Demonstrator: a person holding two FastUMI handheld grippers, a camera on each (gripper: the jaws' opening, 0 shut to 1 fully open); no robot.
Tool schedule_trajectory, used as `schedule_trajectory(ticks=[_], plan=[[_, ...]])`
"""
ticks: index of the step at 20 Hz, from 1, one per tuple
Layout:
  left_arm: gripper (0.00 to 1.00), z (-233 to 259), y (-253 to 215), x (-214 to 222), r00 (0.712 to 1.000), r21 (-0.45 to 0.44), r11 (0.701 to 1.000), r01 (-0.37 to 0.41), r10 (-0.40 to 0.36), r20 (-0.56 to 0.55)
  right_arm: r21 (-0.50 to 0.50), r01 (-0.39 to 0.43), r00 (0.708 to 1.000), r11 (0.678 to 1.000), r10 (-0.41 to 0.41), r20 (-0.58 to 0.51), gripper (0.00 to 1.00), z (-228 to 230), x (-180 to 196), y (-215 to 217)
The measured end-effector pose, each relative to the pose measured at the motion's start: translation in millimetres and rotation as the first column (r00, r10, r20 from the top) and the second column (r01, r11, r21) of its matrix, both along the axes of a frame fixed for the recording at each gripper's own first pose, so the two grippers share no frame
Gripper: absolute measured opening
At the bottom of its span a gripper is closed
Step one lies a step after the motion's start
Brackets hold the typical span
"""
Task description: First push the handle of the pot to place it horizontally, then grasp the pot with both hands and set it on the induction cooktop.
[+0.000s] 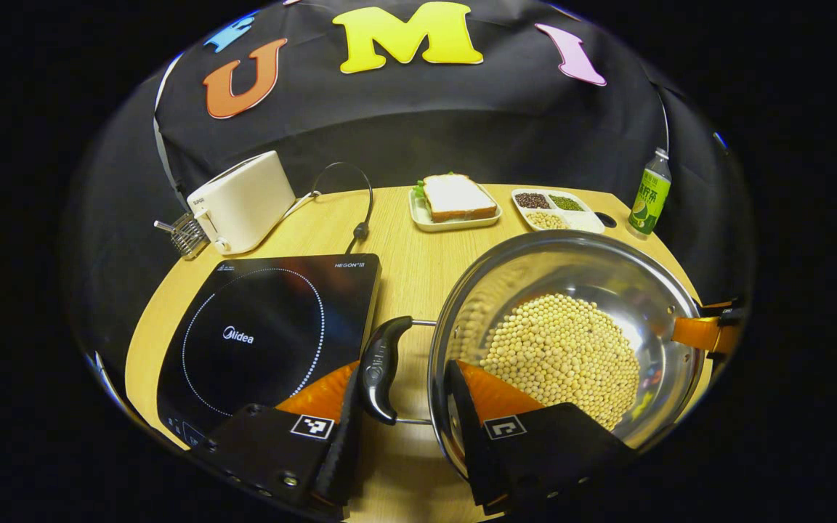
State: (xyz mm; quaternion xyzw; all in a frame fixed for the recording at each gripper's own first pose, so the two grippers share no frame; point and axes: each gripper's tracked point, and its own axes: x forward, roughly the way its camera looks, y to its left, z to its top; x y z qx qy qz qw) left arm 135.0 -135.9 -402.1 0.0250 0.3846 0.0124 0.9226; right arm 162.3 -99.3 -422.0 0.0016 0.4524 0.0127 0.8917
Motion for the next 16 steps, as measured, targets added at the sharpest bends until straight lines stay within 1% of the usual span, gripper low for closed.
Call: schedule_trajectory(ticks=[3,5,7,8,9,11,12,13,14,16], plan=[[0.60,10.4,5.1,-1.2,1.000,-0.017,1.000,-0.009,0.009,0.009,0.004,0.003,1.000,1.000,-0.003,0.016,0.54,12.9,-0.3,5.2],[0.60,21.7,12.3,-2.3,1.000,-0.009,1.000,-0.003,0.003,0.028,0.008,0.000,1.000,1.000,0.000,0.026,0.53,22.6,-1.3,12.0],[0.60,31.8,21.4,-3.0,0.999,-0.013,1.000,-0.010,0.010,0.039,0.015,-0.003,0.999,1.000,0.003,0.034,0.56,32.0,-3.1,20.8],[0.60,36.5,26.6,-2.9,0.999,-0.015,1.000,-0.013,0.014,0.044,0.015,-0.006,0.999,1.000,0.005,0.039,0.56,37.7,-3.5,25.6],[0.60,41.4,32.5,-3.0,0.999,-0.013,1.000,-0.014,0.015,0.052,0.012,-0.010,0.999,1.000,0.009,0.049,0.53,44.2,-3.6,31.4],[0.60,51.6,45.2,-4.4,0.998,-0.015,1.000,-0.022,0.023,0.066,0.012,-0.017,0.998,1.000,0.016,0.064,0.56,55.5,-3.6,44.0],[0.60,55.9,51.6,-5.5,0.997,-0.016,1.000,-0.027,0.028,0.069,0.013,-0.022,0.998,1.000,0.021,0.066,0.53,58.9,-4.8,51.2],[0.60,59.8,59.1,-5.8,0.997,-0.016,0.999,-0.030,0.031,0.073,0.016,-0.022,0.997,1.000,0.021,0.069,0.53,63.8,-4.9,57.8],[0.60,64.4,66.6,-6.9,0.996,-0.013,0.999,-0.034,0.035,0.080,0.020,-0.025,0.997,0.999,0.023,0.074,0.56,67.4,-4.8,65.6],[0.60,71.1,82.0,-8.1,0.995,-0.008,0.999,-0.041,0.042,0.089,0.024,-0.031,0.996,0.999,0.029,0.080,0.53,74.2,-5.9,81.5]])
